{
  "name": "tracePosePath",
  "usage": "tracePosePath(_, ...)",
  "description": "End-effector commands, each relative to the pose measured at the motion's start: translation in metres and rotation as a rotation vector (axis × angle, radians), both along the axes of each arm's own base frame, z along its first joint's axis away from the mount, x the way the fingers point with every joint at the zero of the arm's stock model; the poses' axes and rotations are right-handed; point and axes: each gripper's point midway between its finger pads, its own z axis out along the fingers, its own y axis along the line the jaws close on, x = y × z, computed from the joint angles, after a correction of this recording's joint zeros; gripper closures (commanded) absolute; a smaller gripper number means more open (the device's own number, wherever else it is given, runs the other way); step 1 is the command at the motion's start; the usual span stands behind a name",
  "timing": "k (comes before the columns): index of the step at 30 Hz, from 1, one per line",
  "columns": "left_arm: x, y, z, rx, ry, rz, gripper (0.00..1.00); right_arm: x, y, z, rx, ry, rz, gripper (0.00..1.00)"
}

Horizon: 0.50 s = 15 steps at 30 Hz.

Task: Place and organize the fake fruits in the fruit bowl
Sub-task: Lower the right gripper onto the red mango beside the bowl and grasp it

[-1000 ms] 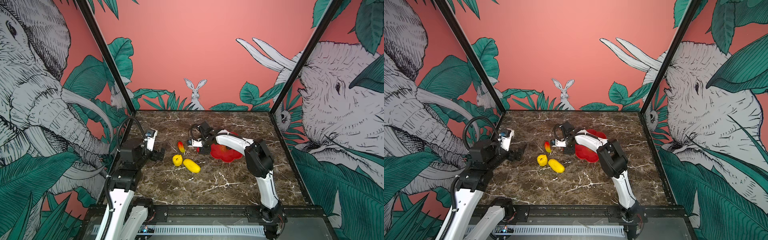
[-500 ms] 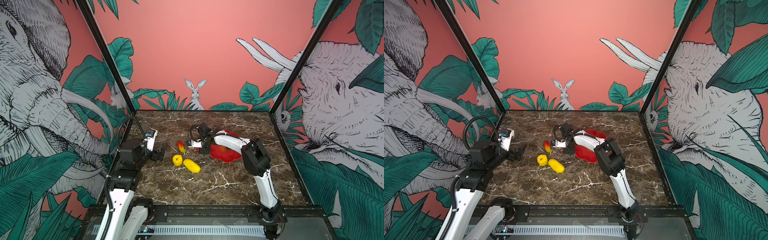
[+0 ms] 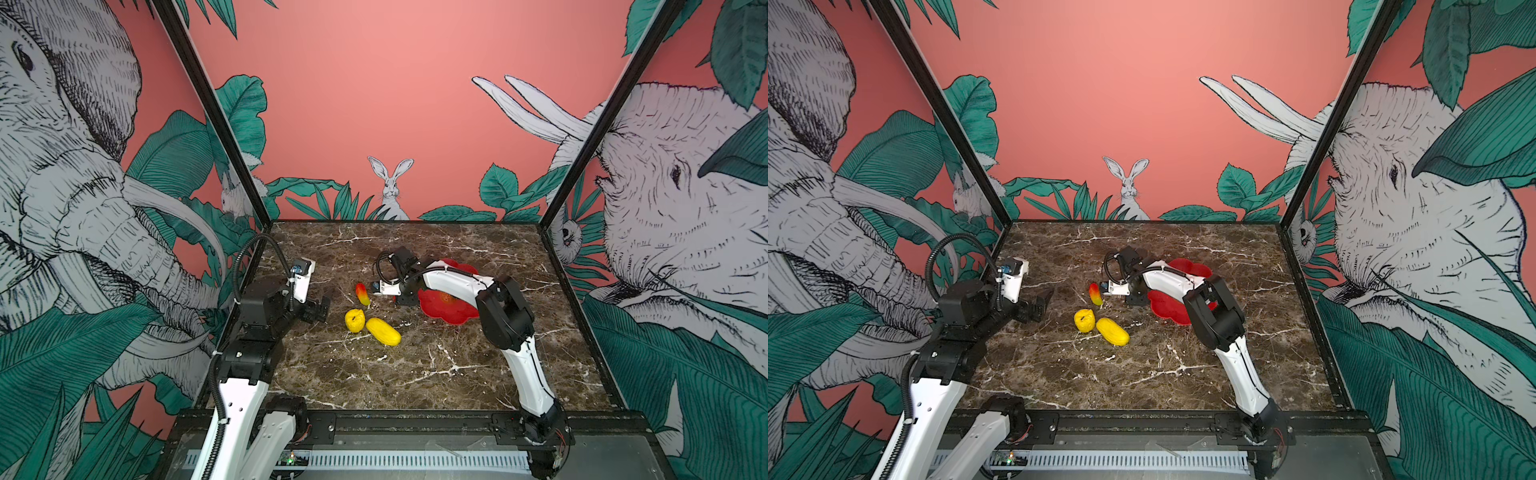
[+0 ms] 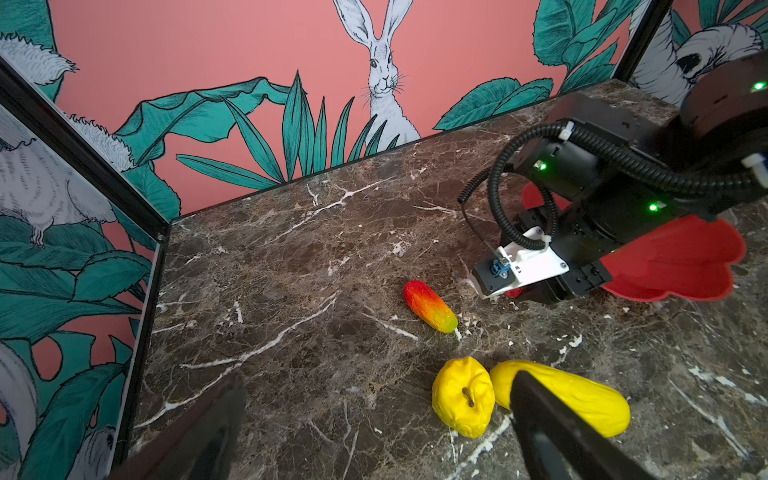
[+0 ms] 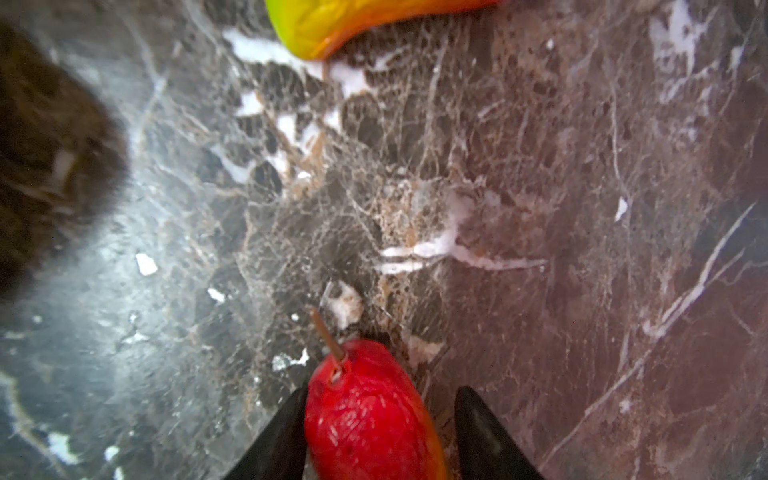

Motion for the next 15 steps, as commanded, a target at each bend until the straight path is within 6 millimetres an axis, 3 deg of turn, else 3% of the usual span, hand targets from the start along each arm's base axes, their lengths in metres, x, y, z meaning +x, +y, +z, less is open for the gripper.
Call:
tracePosePath(1, -0.002, -0.002, 0.0, 0.01, -0.014, -0.018, 0.0, -0.007, 0.005, -0.003, -0.019, 0.024, 0.027, 0.49)
tracePosePath(13, -0.005, -0.002, 0.002, 0.006, -0.023, -0.018, 0.0, -0.02, 0.003, -0.015, -0.048, 0.057, 0.036, 0.65)
tracePosePath(14, -0.005, -0.002, 0.002, 0.006, -0.022, -0.018, 0.0, -0.02, 0.003, -0.016, -0.047, 0.062, 0.036, 0.73)
tracePosePath(15, -0.004, -0.002, 0.002, 0.006, -0.023, -0.017, 0.0, -0.02, 0.003, -0.017, -0.045, 0.06, 0.034, 0.92)
